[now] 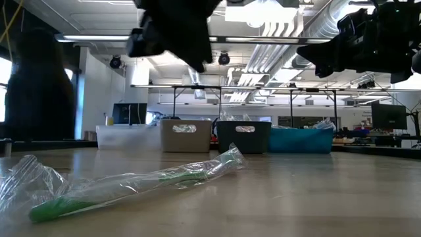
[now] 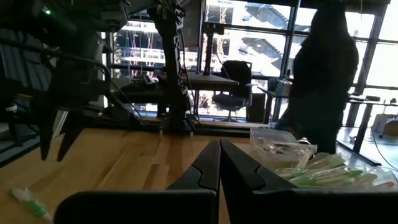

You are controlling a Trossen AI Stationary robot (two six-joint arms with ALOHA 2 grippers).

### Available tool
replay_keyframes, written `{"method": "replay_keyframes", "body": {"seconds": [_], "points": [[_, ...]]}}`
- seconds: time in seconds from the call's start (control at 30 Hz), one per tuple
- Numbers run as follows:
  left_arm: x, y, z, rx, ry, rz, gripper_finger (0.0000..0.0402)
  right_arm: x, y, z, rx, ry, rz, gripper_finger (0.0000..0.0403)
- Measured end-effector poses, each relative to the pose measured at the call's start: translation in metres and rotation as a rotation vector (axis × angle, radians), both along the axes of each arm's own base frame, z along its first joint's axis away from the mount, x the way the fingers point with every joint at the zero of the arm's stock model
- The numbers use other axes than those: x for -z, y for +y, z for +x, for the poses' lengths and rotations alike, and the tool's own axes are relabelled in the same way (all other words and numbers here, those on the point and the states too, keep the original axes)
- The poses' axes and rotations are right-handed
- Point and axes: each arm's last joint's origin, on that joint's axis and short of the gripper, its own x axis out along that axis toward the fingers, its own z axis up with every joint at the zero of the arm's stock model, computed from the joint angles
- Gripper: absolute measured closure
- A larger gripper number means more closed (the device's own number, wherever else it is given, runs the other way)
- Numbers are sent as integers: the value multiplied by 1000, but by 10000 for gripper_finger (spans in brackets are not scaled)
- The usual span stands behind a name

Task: Pick & Place Toothbrushes
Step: Put the green toothbrush into the gray bin

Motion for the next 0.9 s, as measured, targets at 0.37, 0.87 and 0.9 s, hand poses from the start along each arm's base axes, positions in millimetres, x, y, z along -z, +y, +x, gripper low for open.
{"method": "replay_keyframes", "body": {"seconds": [0.37, 0.87, 0.9], "points": [[18, -4, 13, -26, -11, -28, 328, 0, 0, 0, 1, 5, 2, 401], [51, 1, 29, -104, 44, -76, 216, 1, 0, 0, 1, 10, 5, 401], [52, 2, 30, -108, 49, -73, 215, 1, 0, 0, 1, 9, 4, 401]]}}
